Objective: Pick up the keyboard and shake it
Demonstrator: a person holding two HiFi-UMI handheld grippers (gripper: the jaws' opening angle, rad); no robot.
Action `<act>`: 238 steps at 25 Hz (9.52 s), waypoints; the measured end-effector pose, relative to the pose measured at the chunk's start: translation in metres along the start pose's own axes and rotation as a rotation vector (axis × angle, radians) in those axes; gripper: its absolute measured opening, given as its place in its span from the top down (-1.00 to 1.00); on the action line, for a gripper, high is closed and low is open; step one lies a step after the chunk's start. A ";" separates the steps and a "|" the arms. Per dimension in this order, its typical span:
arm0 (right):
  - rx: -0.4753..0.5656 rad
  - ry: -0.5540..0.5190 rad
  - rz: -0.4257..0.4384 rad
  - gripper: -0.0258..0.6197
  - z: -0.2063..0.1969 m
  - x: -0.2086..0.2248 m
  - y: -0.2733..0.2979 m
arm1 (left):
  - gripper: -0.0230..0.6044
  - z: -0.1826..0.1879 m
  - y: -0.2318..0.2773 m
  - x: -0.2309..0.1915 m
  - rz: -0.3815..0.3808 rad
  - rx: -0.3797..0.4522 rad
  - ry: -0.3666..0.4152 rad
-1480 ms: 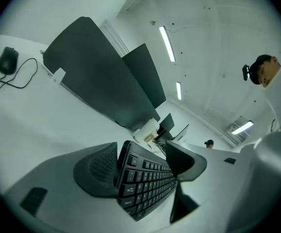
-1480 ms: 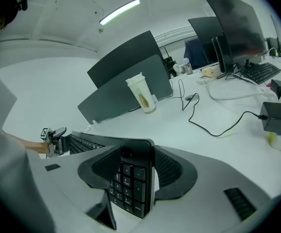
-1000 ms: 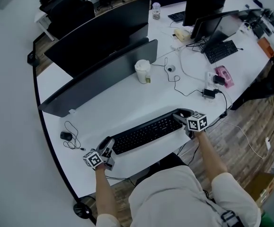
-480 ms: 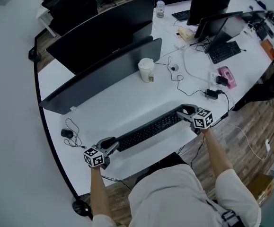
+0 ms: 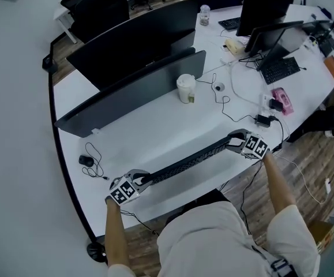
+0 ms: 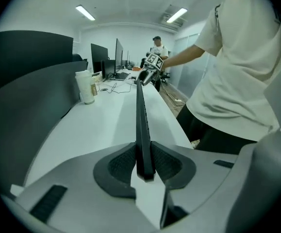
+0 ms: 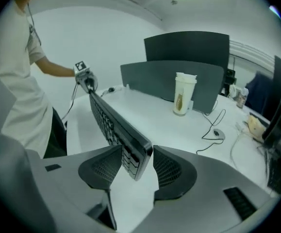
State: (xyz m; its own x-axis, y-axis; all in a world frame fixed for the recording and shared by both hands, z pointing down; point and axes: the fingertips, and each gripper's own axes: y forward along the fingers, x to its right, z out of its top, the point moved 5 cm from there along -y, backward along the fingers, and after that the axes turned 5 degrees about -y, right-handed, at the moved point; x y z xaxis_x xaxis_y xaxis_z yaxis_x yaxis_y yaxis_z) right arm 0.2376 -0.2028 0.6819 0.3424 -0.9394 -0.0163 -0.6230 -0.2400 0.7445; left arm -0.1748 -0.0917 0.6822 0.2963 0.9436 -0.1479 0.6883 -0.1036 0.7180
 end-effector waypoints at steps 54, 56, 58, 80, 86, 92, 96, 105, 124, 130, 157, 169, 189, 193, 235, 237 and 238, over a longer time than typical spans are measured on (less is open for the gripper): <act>-0.164 -1.058 -0.910 0.52 0.267 0.023 -0.105 | 0.55 0.136 -0.168 -0.069 1.236 -0.131 0.370; -0.194 -1.111 -0.908 0.52 0.279 0.017 -0.107 | 0.55 0.125 -0.165 -0.062 1.259 -0.099 0.315; -0.219 -1.187 -0.907 0.52 0.293 0.007 -0.106 | 0.55 0.107 -0.160 -0.054 1.277 -0.082 0.254; -0.269 -1.581 -1.008 0.49 0.395 -0.087 -0.130 | 0.55 0.046 -0.132 0.012 1.371 0.083 -0.110; -0.290 -1.546 -1.002 0.49 0.379 -0.085 -0.136 | 0.55 0.052 -0.131 0.012 1.363 0.081 -0.082; -0.261 -1.403 -1.026 0.50 0.349 -0.069 -0.137 | 0.55 0.073 -0.165 -0.008 1.364 -0.003 0.086; -0.217 -1.252 -1.053 0.51 0.326 -0.059 -0.135 | 0.55 0.095 -0.194 -0.020 1.348 -0.095 0.240; -0.119 -0.903 -1.069 0.52 0.255 -0.057 -0.112 | 0.55 0.152 -0.230 -0.038 1.275 -0.318 0.624; 0.001 -0.593 -1.123 0.53 0.184 -0.084 -0.075 | 0.53 0.210 -0.231 -0.025 1.213 -0.477 0.902; -0.005 -0.801 -1.250 0.52 0.232 -0.063 -0.133 | 0.53 0.212 -0.248 -0.002 1.433 -0.332 0.786; 0.098 -1.043 -1.239 0.51 0.324 -0.092 -0.205 | 0.53 0.189 -0.304 0.054 1.626 -0.121 0.719; -0.097 -0.821 -0.085 0.54 0.254 -0.049 -0.116 | 0.56 0.089 -0.222 0.005 0.483 -0.032 0.352; 0.571 0.482 0.683 0.54 0.224 0.015 -0.008 | 0.55 -0.016 -0.181 -0.062 -0.022 1.106 -0.819; 0.498 0.792 0.688 0.52 0.188 0.018 0.038 | 0.53 -0.035 -0.145 -0.061 -0.133 1.057 -1.122; 0.378 1.095 0.545 0.44 0.088 0.029 0.104 | 0.51 -0.071 -0.067 -0.075 -0.147 0.860 -1.516; 0.362 1.100 0.526 0.44 0.086 0.031 0.105 | 0.51 -0.072 -0.067 -0.076 -0.143 0.860 -1.518; 0.355 1.102 0.519 0.44 0.085 0.032 0.105 | 0.51 -0.072 -0.067 -0.077 -0.144 0.862 -1.518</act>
State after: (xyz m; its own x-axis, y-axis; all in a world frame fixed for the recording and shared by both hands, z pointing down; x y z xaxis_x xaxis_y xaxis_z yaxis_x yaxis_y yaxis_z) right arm 0.1230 -0.2787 0.7026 0.2975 -0.2820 0.9121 -0.9542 -0.1185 0.2746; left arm -0.2914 -0.1349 0.6946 0.1623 -0.0926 -0.9824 0.7371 -0.6505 0.1831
